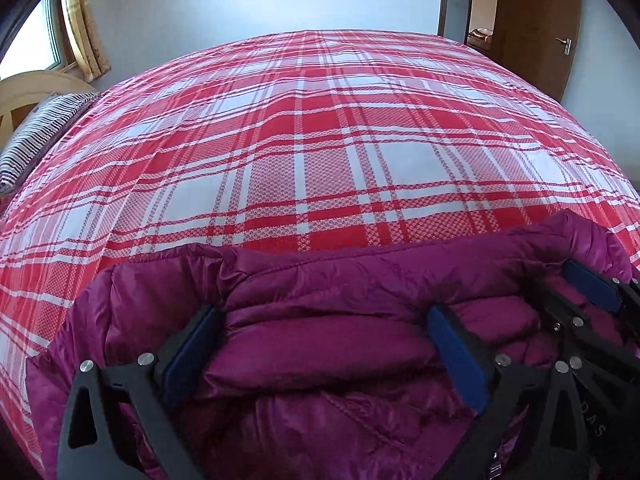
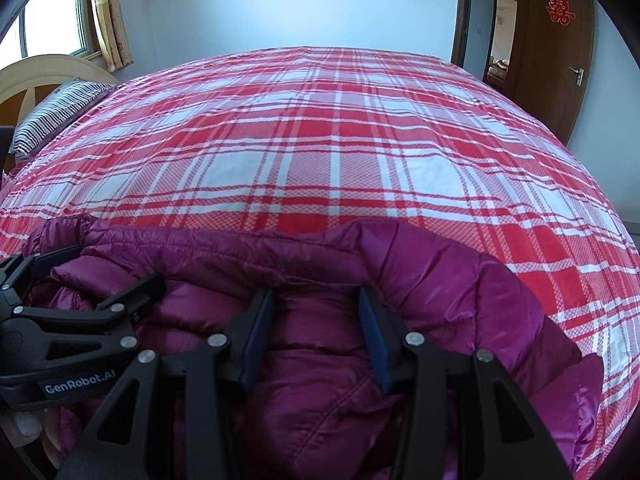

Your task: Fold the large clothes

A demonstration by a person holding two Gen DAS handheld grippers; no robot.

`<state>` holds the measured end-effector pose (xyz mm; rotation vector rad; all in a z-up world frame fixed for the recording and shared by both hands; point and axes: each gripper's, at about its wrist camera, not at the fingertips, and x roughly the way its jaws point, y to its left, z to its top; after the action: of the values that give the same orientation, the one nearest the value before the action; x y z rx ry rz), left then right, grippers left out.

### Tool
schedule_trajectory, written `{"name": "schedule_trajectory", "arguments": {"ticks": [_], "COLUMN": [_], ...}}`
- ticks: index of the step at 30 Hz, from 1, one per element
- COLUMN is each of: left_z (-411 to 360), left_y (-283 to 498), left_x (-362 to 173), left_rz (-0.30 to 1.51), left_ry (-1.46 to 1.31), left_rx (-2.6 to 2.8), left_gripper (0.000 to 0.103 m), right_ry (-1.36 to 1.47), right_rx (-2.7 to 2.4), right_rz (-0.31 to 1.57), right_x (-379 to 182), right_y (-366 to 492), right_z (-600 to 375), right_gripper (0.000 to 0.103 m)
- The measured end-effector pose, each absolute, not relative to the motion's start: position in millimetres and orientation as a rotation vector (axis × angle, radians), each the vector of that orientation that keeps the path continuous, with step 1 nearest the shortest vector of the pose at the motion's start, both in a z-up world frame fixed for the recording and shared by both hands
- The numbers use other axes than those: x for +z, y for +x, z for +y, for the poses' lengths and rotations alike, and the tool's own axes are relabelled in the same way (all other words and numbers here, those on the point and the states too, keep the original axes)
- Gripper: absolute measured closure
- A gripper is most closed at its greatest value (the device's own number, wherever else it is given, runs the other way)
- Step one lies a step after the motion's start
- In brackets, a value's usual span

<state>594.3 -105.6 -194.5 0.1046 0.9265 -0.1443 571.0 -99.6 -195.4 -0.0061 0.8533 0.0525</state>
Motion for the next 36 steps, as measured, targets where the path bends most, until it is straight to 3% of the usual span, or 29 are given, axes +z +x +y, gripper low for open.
{"name": "schedule_trajectory", "arguments": {"ticks": [24,27,29,31,36], "left_z": [-106.3,-94.4,-78.3,-59.2,-5.0], "left_y": [599.3,588.2,556.6,516.5,402.6], "left_x": [-194.0,-166.7,-127.7,-97.7,-87.9], "left_rz": [0.939,0.916,0.811,0.721,0.691], "left_ry": [0.102,0.062,-0.020,-0.054,-0.062], "left_rx": [-0.142,-0.130,-0.203,-0.257,-0.337], "left_gripper": [0.001,0.001,0.001,0.001,0.001], "right_ry": [-0.025,0.021,0.054,0.133,0.240], "right_rx": [0.045,0.135,0.152,0.172,0.188], "right_rz": [0.858,0.858,0.798,0.713,0.757], "right_x": [-195.6,-185.8,-163.9,-139.9,-124.0], "right_y": [572.4,566.7,542.5,505.8,413.0], "right_z": [-97.2,-106.8,-122.5,-146.3,-195.3], "right_gripper": [0.054,0.036,0.030,0.011,0.008]}}
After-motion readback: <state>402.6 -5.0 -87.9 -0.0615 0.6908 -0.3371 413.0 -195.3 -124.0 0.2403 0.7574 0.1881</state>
